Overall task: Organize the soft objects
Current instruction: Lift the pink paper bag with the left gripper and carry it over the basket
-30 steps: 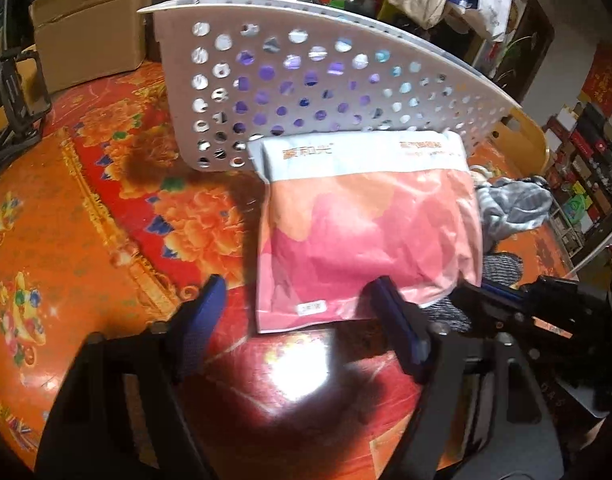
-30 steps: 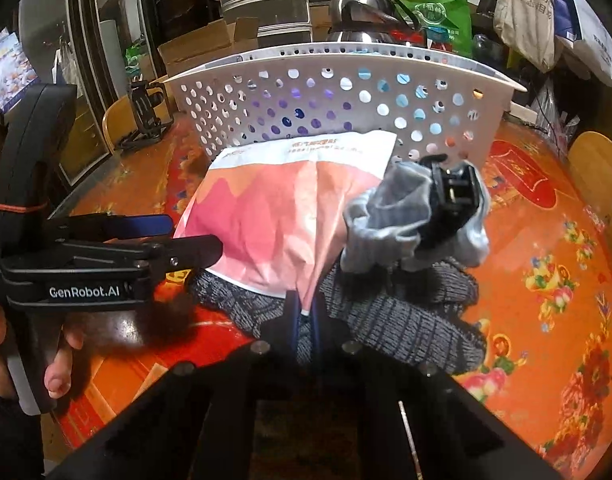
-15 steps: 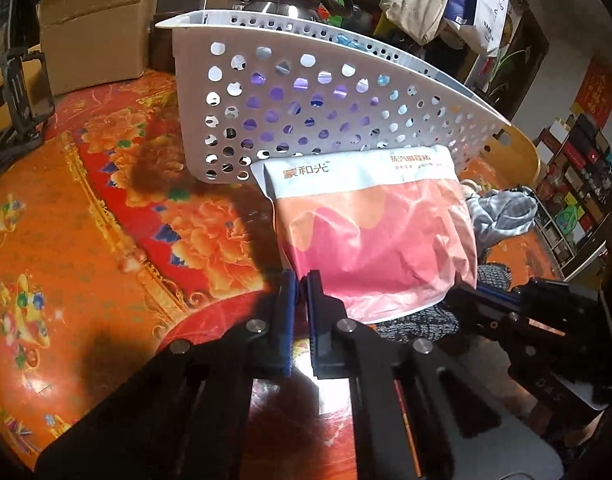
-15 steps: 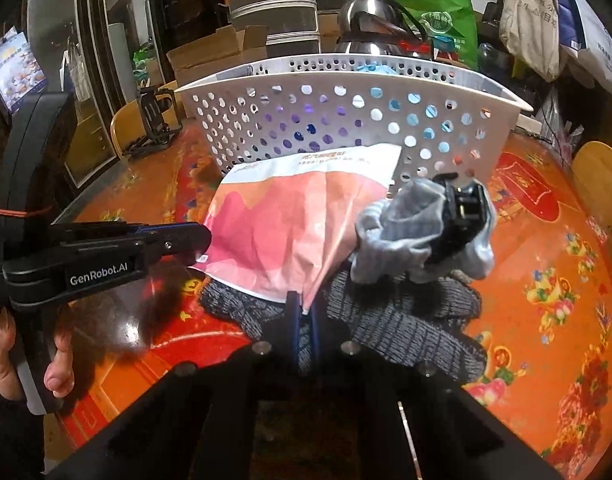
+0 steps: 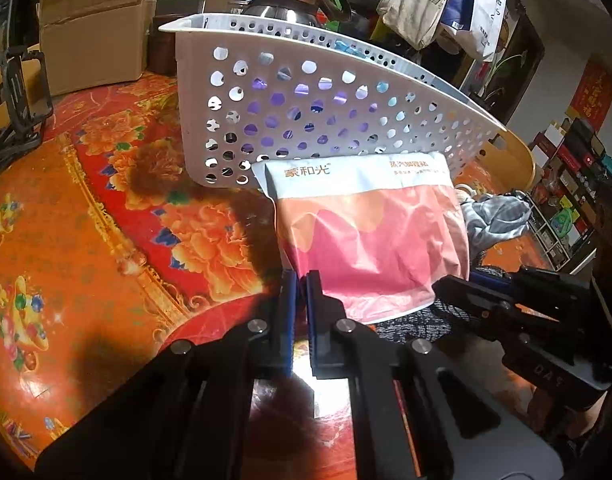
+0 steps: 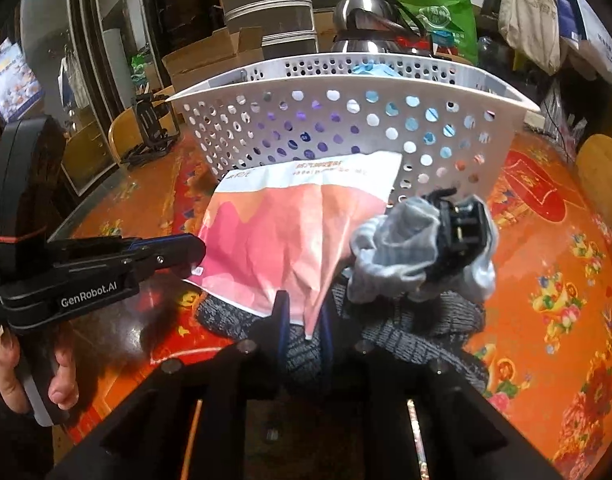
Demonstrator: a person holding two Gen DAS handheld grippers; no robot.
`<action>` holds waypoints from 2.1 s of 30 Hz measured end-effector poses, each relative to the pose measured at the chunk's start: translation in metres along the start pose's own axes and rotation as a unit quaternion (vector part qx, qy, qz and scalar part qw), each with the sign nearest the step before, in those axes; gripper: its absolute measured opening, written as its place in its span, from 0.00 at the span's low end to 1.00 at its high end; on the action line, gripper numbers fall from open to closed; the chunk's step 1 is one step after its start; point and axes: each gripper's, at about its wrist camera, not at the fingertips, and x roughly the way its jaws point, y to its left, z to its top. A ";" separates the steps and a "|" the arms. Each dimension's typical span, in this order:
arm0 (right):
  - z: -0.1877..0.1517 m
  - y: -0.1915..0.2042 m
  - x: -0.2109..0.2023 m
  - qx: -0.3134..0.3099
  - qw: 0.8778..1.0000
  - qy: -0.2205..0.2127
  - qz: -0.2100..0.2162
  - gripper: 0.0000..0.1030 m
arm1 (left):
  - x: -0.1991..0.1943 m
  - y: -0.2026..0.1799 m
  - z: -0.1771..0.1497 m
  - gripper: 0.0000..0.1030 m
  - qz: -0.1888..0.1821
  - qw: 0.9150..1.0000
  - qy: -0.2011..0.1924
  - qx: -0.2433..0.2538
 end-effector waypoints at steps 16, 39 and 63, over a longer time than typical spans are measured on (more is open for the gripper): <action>-0.006 0.005 -0.024 -0.011 1.000 -0.027 0.002 0.03 | -0.017 0.006 -0.006 0.00 0.009 1.000 -0.013 0.003; -0.020 -0.006 -0.006 -0.006 1.000 0.015 -0.010 0.03 | -0.006 -0.009 -0.005 0.30 -0.046 0.999 0.014 0.013; 0.002 0.014 -0.070 -0.029 0.997 -0.071 -0.023 0.03 | -0.098 -0.051 0.009 0.06 -0.011 0.993 -0.096 0.068</action>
